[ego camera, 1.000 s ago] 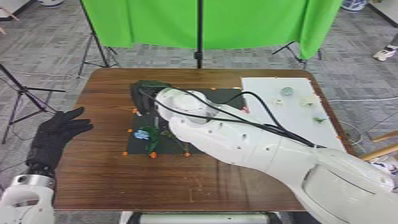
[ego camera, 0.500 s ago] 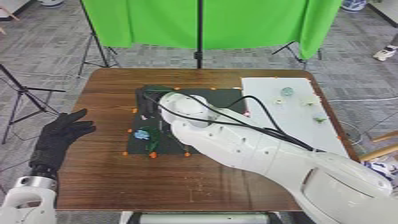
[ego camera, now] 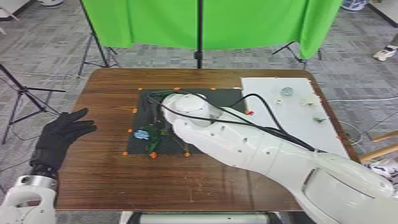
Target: Arrange flowers
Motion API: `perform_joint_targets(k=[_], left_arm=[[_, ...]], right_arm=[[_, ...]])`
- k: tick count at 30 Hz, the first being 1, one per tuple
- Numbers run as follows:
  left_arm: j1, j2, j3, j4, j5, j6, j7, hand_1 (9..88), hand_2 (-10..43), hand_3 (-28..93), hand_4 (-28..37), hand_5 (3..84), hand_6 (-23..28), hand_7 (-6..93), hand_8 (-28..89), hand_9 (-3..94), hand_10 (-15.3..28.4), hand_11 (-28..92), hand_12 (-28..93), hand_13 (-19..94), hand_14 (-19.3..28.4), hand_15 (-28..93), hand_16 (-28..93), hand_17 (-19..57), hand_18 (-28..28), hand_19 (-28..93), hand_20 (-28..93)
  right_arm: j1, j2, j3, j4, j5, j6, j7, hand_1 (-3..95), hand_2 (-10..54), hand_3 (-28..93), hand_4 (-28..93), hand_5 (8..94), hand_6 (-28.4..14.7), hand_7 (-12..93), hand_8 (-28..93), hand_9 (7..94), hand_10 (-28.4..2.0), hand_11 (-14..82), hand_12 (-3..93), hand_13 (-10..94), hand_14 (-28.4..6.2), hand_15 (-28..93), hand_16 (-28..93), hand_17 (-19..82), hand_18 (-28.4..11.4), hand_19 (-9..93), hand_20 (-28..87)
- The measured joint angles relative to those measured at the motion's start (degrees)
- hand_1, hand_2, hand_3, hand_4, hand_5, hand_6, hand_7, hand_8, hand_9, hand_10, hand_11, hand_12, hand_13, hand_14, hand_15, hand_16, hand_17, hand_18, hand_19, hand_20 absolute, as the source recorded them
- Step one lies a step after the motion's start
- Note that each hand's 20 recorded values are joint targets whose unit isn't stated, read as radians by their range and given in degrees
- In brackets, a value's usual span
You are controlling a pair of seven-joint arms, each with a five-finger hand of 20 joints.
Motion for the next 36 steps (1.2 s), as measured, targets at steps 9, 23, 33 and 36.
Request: perform_joint_targets(k=[9,23,33,36], left_arm=[[-0.3,0.40,0.16,0.13,0.06,-0.59,-0.20,14.4,26.5,66,-28.3,47.7,8.6,5.6,-5,51.8,17.1,19,11,44,20.7,24,-1,12.8,15.8,22,20],[-0.7,0.54,0.25,0.26,0.15,-1.03,-0.63,14.5,26.2,66,-28.3,47.6,8.5,5.6,-5,51.7,17.0,19,11,44,20.8,24,-1,12.8,15.8,21,20],[-0.1,0.39,-0.46,-0.03,0.15,-1.03,-0.62,14.6,26.1,66,-28.3,47.6,8.5,5.7,-5,51.8,17.0,19,11,44,20.7,24,-1,12.9,15.7,21,20],[0.8,0.18,-1.35,-0.58,0.15,-0.95,-0.62,14.6,26.1,66,-28.3,47.6,8.5,5.7,-5,51.7,17.0,19,11,44,20.7,24,-1,12.9,15.8,21,20]], right_arm=[[0.6,1.0,-1.9,-0.9,1.2,11.3,1.0,47.0,-9.5,62,-17,65.8,1.2,21,4,76.3,-12.6,19.1,21.7,88,-2.0,63,32,60,-16.1,93,58],[-0.5,1.2,-0.3,-1.6,8.0,7.7,1.6,39.1,-9.5,66,-15,63.7,0.7,18,-10,77.8,-13.0,14.5,17.9,89,-2.8,61,32,60,-16.3,93,57],[-0.4,2.9,0.2,-4.7,3.4,6.3,1.4,36.6,-9.5,65,-14,62.6,0.6,18,-10,75.6,-13.6,14.9,18.9,88,-3.6,60,32,58,-17.2,93,56],[0.0,5.8,1.5,-10.2,3.2,7.2,1.3,36.2,-9.5,65,-14,61.6,0.5,17,-10,70.6,-14.9,13.6,19.0,85,-4.9,60,32,56,-17.5,93,55]])
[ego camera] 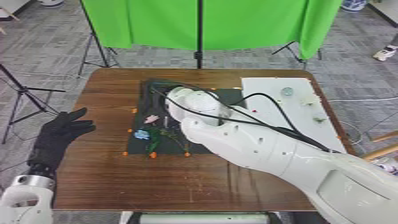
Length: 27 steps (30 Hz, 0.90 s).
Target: Arrange flowers
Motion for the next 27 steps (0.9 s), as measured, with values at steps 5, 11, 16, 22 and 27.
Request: perform_joint_targets(k=[5,11,16,22,27], left_arm=[[1.5,-0.30,-0.97,-0.79,0.00,0.09,-0.11,14.6,26.1,66,-28.3,47.6,8.5,5.7,-5,51.7,17.0,19,11,44,20.7,24,-1,12.8,15.8,21,20],[2.4,-0.73,-1.39,-1.24,0.06,0.15,-0.18,14.7,26.1,66,-28.3,47.6,8.5,5.6,-5,51.7,17.1,19,11,44,20.6,24,-1,12.8,15.8,21,20],[3.1,-1.36,-2.03,-1.75,0.11,0.22,-0.23,14.8,26.0,66,-28.3,47.6,8.5,5.6,-5,51.8,17.1,19,11,44,20.6,24,-1,12.9,15.7,21,20],[3.7,-1.73,-2.14,-1.88,0.17,0.25,-0.40,14.7,26.0,66,-28.3,47.6,8.5,5.5,-5,51.8,17.2,19,11,44,20.6,24,-1,12.9,15.7,21,20],[3.8,-1.85,-2.17,-1.88,0.19,0.24,-0.61,14.7,26.0,66,-28.3,47.6,8.4,5.6,-5,51.7,17.1,19,11,44,20.7,24,-1,12.9,15.7,21,20]], right_arm=[[0.0,6.5,7.2,-11.4,0.7,4.9,-0.4,35.4,-9.5,65,-14,57.0,-0.5,14,-8,63.4,-16.2,10.7,19.1,83,-5.2,61,32,54,-17.4,93,53],[-4.8,15.3,23.0,-23.8,-2.1,14.5,-0.4,31.6,-9.5,63,-14,54.8,-1.0,12,-8,61.3,-17.2,9.4,19.6,82,-5.6,62,32,53,-17.4,93,53],[-13.3,24.7,36.3,-29.3,-6.0,17.7,1.1,30.1,-9.5,62,-13,54.6,-1.1,11,-7,62.0,-17.4,9.7,20.1,82,-6.2,62,31,53,-17.9,93,54],[-23.5,34.7,44.4,-26.6,-7.1,14.7,7.4,29.5,-9.5,61,-13,56.2,-0.9,12,-7,65.3,-17.4,11.8,20.9,82,-6.7,62,31,53,-18.4,93,54],[-32.1,38.6,49.5,-22.7,-8.2,12.1,9.9,29.8,-9.5,61,-13,58.4,-0.6,12,-7,68.0,-17.3,13.3,21.3,83,-6.9,62,30,53,-18.8,93,54]])
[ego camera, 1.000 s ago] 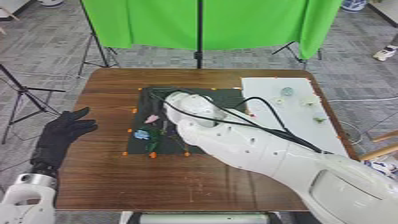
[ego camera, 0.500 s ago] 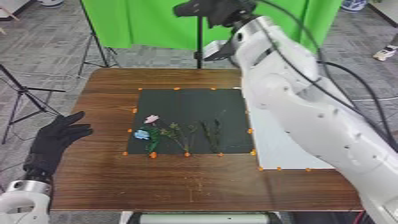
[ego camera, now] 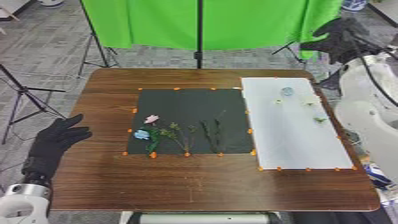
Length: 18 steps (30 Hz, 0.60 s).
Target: Arrange flowers
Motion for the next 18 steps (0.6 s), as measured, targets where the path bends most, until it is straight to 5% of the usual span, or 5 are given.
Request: perform_joint_targets(k=[18], left_arm=[[0.0,-0.07,0.05,0.06,0.09,-0.18,-0.26,14.7,25.8,66,-28.3,47.4,8.5,5.5,-5,51.6,17.1,19,11,44,20.7,24,-1,12.9,15.8,21,20]], right_arm=[[-7.9,-0.3,0.3,9.3,1.6,-7.5,5.3,30.2,-9.5,61,-12,61.5,-0.2,14,-8,72.6,-16.4,16.8,22.3,84,-6.9,62,30,55,-19.3,93,54]])
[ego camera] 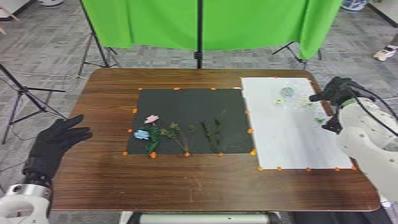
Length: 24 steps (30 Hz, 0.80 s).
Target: Arrange flowers
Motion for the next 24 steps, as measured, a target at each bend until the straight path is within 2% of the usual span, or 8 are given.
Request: perform_joint_targets(k=[10,16,17,21,24], left_arm=[[0.0,-0.06,-0.10,0.00,0.06,-0.19,-0.06,14.7,25.6,66,-28.3,47.3,8.4,5.5,-5,51.5,17.0,18,11,44,20.6,23,-1,12.7,15.8,21,20],[0.0,-0.09,-0.10,0.05,0.08,-0.33,-0.16,14.8,25.6,66,-28.3,47.3,8.4,5.5,-5,51.4,17.0,18,11,44,20.6,23,-1,12.7,15.8,21,20],[0.0,-0.09,-0.09,0.05,0.09,-0.35,-0.19,14.8,25.6,66,-28.3,47.3,8.4,5.5,-5,51.5,17.0,18,11,44,20.6,23,-1,12.7,15.8,21,20],[0.0,-0.16,-0.10,0.05,0.09,-0.38,-0.30,14.9,25.6,66,-28.3,47.3,8.3,5.5,-5,51.4,17.0,19,11,44,20.5,23,-1,12.7,15.8,21,20],[0.1,-0.28,-0.18,0.02,0.09,-0.38,-0.32,15.0,25.6,66,-28.3,47.3,8.3,5.5,-5,51.4,16.9,19,11,44,20.6,23,-1,12.6,15.8,21,20]], right_arm=[[-1.8,-0.8,-0.2,1.8,1.5,-2.1,0.5,33.2,-9.5,63,-13,63.1,0.4,15,-8,75.2,-15.3,19.0,22.7,85,-6.4,62,30,55,-19.1,93,54],[-2.5,-1.3,-0.9,1.9,1.1,-2.1,0.8,42.3,-9.5,65,-16,64.3,1.4,17,-9,76.2,-14.1,21.2,23.2,85,-5.3,63,31,55,-18.7,93,54],[-2.8,-1.4,-0.9,1.9,1.0,-2.1,0.9,44.6,-9.5,65,-16,65.1,1.4,18,-6,76.5,-13.9,21.7,23.4,86,-5.1,63,31,56,-18.5,93,54],[-3.4,-1.6,-1.3,1.7,-0.5,-1.6,1.0,60.1,-9.5,55,-15,71.9,0.3,23,9,82.9,-10.5,9.3,39.5,87,-3.4,63,31,57,-17.3,93,54],[-3.5,-1.6,-2.1,1.7,-1.6,0.4,1.0,63.1,-9.5,56,-16,75.3,-0.2,26,10,85.2,-9.5,8.5,41.0,88,-2.8,63,31,58,-17.0,93,54]])
